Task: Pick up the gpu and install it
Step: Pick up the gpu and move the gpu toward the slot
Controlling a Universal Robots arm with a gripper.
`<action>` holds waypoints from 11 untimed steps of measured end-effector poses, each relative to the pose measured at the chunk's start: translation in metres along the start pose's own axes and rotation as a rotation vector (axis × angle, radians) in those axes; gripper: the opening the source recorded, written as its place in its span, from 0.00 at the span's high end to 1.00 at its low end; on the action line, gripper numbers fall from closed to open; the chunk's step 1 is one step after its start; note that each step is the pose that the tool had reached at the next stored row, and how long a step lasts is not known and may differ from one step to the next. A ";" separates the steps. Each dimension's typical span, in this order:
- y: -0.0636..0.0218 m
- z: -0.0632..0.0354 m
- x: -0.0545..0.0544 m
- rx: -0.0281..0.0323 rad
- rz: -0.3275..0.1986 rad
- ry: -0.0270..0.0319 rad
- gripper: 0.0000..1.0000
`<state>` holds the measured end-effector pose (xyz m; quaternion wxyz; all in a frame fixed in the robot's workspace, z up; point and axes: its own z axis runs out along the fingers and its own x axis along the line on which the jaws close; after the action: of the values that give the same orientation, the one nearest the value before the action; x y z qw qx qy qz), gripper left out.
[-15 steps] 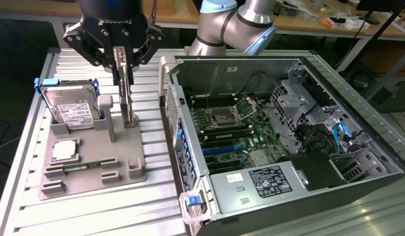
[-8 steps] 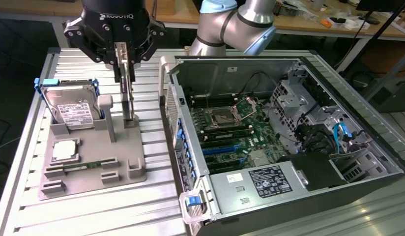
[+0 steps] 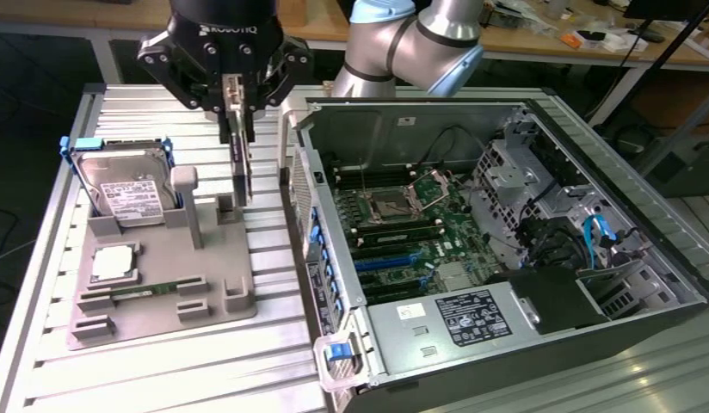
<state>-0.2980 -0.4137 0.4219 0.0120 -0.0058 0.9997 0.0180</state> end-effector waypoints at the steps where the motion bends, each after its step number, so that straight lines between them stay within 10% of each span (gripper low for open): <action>1: 0.0000 0.0001 -0.002 0.0002 0.000 0.0000 0.73; 11: 0.0001 -0.0061 -0.020 0.0042 0.002 0.0039 0.73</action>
<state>-0.2777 -0.4136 0.4284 0.0100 -0.0050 0.9998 0.0159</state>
